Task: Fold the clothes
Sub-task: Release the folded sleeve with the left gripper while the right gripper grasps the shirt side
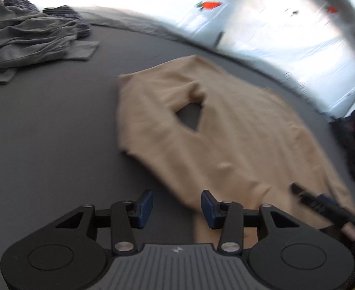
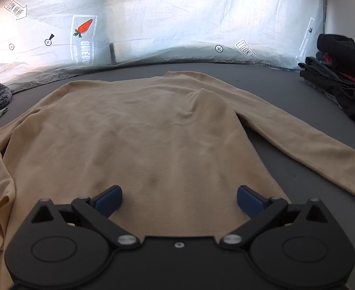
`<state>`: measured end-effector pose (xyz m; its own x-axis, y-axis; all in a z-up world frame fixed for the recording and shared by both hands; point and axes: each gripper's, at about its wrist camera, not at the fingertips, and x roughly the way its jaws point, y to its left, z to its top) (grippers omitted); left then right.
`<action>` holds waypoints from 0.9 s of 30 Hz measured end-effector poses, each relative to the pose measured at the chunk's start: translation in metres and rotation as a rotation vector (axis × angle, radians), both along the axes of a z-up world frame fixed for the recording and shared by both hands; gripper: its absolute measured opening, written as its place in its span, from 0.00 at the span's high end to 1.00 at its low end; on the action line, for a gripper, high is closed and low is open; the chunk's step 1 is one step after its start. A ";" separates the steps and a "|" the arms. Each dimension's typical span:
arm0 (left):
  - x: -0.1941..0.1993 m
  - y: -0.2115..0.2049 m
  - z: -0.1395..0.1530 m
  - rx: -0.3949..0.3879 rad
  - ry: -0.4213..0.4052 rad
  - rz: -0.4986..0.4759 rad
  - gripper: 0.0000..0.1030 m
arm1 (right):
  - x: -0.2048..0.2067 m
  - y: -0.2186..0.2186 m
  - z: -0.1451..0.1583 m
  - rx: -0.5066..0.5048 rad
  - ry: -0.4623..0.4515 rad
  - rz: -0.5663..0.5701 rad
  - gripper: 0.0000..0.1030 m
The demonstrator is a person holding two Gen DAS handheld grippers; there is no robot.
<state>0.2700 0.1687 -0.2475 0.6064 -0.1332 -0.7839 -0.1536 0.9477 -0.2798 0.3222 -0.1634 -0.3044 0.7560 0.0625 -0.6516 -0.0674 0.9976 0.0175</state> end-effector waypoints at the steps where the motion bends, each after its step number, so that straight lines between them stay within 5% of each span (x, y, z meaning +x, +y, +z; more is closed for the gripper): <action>1: -0.002 0.004 -0.002 -0.002 0.013 0.000 0.56 | 0.000 0.000 0.003 0.011 0.007 0.007 0.14; 5: -0.003 0.006 -0.009 -0.020 0.044 -0.007 0.47 | -0.005 0.000 0.018 0.114 0.027 0.020 0.41; 10: -0.002 -0.005 -0.013 -0.010 0.054 -0.041 0.24 | -0.012 -0.002 0.026 0.467 0.123 0.045 0.72; 14: 0.005 -0.008 -0.016 -0.034 0.066 -0.072 0.10 | -0.016 0.007 0.019 0.755 0.228 0.096 0.72; 20: 0.009 -0.017 -0.018 -0.019 0.077 -0.103 0.00 | -0.018 0.037 0.012 0.719 0.280 0.180 0.67; 24: 0.009 -0.031 -0.019 0.069 0.086 -0.130 0.00 | -0.017 0.046 0.006 0.712 0.295 0.192 0.67; 27: 0.007 -0.043 -0.021 0.150 0.087 -0.154 0.00 | -0.015 0.046 0.001 0.727 0.289 0.216 0.77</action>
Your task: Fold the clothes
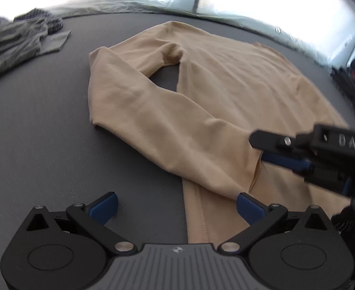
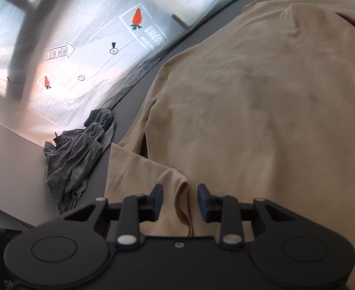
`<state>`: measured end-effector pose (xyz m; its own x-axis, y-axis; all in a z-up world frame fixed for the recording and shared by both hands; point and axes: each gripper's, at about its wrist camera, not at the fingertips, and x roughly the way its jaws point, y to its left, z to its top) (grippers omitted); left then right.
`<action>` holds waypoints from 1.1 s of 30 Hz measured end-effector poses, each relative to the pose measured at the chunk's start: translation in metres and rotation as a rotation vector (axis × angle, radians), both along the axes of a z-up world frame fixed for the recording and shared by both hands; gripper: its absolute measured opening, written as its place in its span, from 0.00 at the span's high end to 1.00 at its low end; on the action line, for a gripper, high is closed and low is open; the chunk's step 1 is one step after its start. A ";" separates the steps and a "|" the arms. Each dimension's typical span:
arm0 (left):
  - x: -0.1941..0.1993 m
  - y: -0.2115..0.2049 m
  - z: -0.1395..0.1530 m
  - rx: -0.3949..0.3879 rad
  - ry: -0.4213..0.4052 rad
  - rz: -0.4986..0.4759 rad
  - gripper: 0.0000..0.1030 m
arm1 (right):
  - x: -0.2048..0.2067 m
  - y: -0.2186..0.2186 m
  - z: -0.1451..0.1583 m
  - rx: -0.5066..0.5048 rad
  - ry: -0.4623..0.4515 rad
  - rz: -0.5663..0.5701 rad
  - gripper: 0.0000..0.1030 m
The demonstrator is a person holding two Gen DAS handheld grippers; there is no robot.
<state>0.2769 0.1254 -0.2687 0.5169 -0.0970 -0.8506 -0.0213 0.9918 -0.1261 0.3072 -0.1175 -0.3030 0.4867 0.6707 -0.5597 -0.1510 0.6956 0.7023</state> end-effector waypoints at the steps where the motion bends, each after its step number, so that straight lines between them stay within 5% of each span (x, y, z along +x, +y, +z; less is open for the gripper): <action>1: 0.001 -0.006 -0.001 0.039 0.006 -0.015 0.00 | 0.001 -0.001 -0.001 0.008 -0.001 -0.001 0.89; 4: 0.004 -0.018 -0.003 0.120 0.021 -0.019 0.00 | 0.003 -0.008 -0.003 0.021 -0.001 -0.018 0.98; 14: 0.024 -0.022 0.000 0.117 0.097 0.180 0.00 | 0.021 -0.099 0.022 0.120 -0.017 -0.148 0.98; 17: 0.026 -0.027 0.006 0.138 0.124 0.252 0.00 | 0.032 -0.137 0.035 0.094 -0.046 -0.175 0.98; 24: 0.019 -0.074 0.030 0.133 0.028 0.301 0.00 | 0.064 -0.227 0.049 0.037 -0.103 -0.252 0.98; 33: 0.033 -0.141 0.016 0.208 0.082 0.288 0.00 | 0.085 -0.289 0.024 -0.082 -0.061 -0.236 0.97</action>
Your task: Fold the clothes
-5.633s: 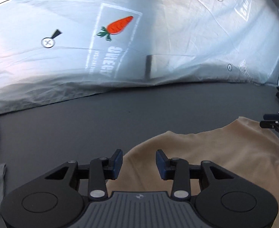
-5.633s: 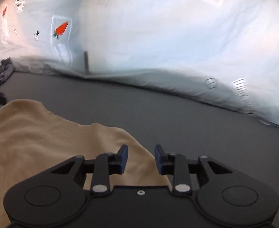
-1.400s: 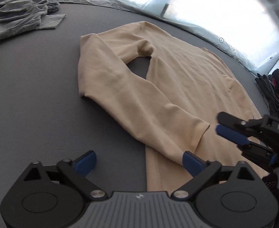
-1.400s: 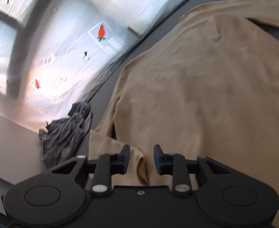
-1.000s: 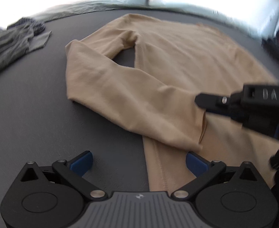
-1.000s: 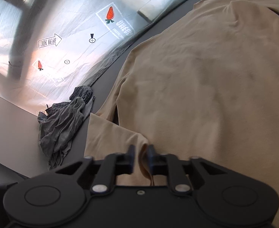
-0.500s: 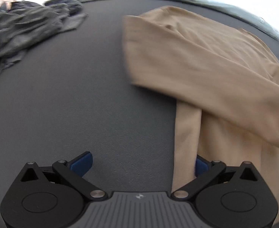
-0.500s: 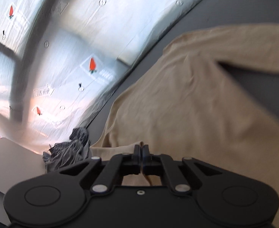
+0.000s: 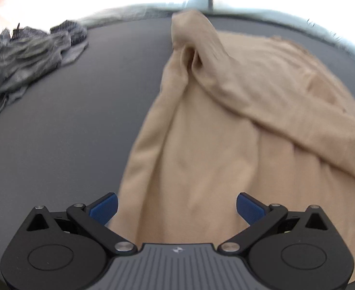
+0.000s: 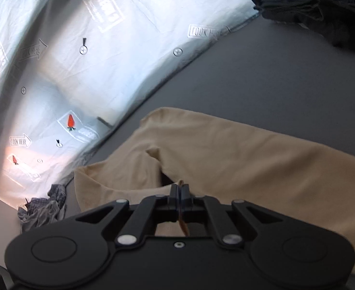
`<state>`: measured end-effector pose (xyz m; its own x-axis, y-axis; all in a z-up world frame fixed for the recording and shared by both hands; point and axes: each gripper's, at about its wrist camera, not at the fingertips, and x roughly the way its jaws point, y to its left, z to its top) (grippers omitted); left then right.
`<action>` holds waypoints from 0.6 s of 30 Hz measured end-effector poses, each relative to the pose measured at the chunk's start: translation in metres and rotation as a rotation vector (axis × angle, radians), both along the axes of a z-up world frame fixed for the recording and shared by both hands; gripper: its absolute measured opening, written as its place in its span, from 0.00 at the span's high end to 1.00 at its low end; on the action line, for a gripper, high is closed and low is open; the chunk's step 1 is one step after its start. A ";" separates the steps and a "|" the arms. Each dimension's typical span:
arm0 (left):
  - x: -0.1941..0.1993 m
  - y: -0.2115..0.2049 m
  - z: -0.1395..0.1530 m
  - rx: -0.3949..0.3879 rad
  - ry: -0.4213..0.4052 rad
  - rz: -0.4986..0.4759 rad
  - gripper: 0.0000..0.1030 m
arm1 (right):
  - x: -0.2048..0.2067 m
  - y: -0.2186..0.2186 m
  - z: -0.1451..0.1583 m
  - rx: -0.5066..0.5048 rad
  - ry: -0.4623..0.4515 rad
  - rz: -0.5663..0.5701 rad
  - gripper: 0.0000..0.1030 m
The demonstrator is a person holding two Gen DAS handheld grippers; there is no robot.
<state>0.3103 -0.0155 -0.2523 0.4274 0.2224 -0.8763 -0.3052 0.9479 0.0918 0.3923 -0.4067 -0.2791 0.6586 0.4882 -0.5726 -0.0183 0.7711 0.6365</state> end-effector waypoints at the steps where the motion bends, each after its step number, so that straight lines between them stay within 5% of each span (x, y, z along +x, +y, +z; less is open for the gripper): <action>1: 0.001 -0.003 -0.004 -0.002 0.017 0.015 0.00 | 0.001 -0.001 -0.003 -0.010 0.011 0.008 0.94; 7: -0.006 0.005 -0.015 -0.054 0.006 0.088 0.00 | 0.003 0.005 -0.019 -0.080 0.051 0.072 0.70; 12: -0.002 0.003 -0.015 -0.054 0.019 0.092 0.00 | 0.004 0.008 -0.024 -0.051 0.031 0.095 0.64; 14: -0.001 0.004 -0.016 -0.057 0.023 0.094 0.00 | 0.008 0.011 -0.024 -0.035 0.029 0.115 0.66; 17: -0.002 0.002 -0.016 -0.058 0.027 0.098 0.00 | 0.016 0.018 -0.023 -0.029 0.015 0.177 0.97; 18: -0.002 0.002 -0.016 -0.058 0.027 0.100 0.00 | 0.018 0.020 -0.021 -0.052 0.002 0.194 0.98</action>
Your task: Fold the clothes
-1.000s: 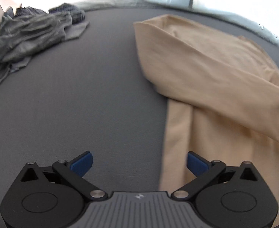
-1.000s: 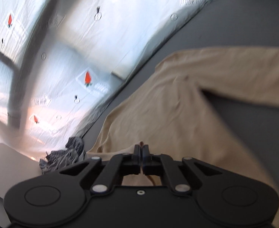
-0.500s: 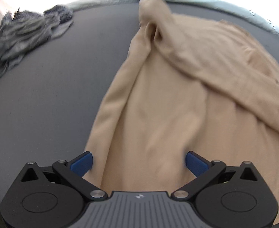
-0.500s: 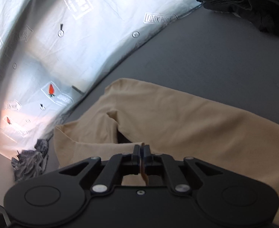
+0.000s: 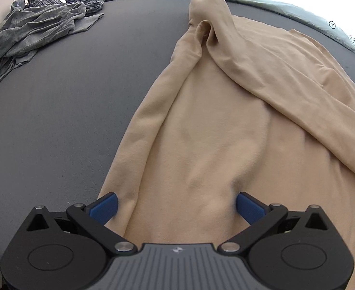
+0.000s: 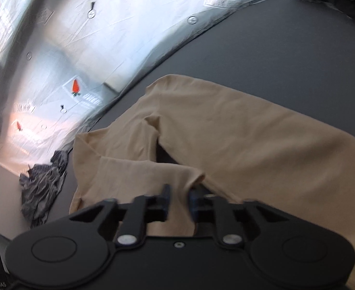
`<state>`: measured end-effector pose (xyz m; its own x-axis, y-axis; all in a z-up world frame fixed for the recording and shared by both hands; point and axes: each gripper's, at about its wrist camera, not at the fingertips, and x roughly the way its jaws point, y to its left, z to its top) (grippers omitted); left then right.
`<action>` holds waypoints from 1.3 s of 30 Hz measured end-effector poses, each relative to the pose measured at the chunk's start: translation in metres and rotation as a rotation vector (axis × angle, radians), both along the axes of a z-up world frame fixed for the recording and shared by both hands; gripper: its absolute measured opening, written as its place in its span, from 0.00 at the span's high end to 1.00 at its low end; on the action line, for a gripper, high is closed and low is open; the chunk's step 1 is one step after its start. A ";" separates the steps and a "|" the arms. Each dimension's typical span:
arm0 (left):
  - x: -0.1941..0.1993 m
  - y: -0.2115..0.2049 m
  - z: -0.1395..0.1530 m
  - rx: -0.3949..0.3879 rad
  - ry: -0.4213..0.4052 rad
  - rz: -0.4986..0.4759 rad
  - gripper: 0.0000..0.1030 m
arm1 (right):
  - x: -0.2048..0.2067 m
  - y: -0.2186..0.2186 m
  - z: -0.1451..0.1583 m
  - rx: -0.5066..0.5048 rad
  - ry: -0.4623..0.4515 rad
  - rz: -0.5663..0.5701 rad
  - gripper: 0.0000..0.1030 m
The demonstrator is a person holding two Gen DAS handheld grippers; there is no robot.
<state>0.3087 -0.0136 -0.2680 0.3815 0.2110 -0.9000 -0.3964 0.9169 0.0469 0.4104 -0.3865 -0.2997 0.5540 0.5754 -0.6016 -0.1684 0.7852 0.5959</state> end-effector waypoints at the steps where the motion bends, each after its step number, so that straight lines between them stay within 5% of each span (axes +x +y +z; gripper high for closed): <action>1: 0.000 -0.001 0.000 0.000 0.000 0.002 0.00 | 0.002 0.001 0.003 -0.019 -0.018 0.014 0.98; 10: 0.008 -0.001 0.007 -0.034 0.055 0.033 0.00 | 0.033 -0.012 0.035 -0.008 -0.121 0.018 0.98; 15: 0.003 -0.003 0.039 -0.090 -0.054 0.040 0.00 | 0.060 -0.031 0.054 -0.117 -0.238 -0.010 0.98; 20: 0.002 0.003 0.061 -0.093 -0.130 0.023 0.00 | 0.088 -0.066 0.057 -0.155 -0.264 -0.109 0.98; 25: -0.004 0.017 0.055 -0.062 -0.102 0.090 0.00 | 0.100 -0.085 0.045 -0.199 -0.209 -0.202 0.97; 27: -0.011 0.028 0.053 -0.067 -0.096 0.116 0.00 | 0.097 -0.082 0.038 -0.239 -0.183 -0.197 0.92; 30: -0.024 0.043 0.053 -0.065 -0.091 0.141 0.00 | 0.083 -0.076 0.031 -0.275 -0.164 -0.197 0.64; 35: -0.045 0.066 0.045 -0.047 -0.054 0.177 0.00 | 0.048 -0.067 0.023 -0.170 -0.119 -0.227 0.65; 39: -0.058 0.074 0.040 -0.049 -0.032 0.176 0.00 | 0.021 -0.054 0.019 -0.030 -0.082 -0.228 0.81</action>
<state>0.2507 0.0606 -0.2285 0.3715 0.2334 -0.8986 -0.5518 0.8339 -0.0116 0.4316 -0.4405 -0.2805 0.7151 0.4127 -0.5641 -0.0319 0.8256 0.5634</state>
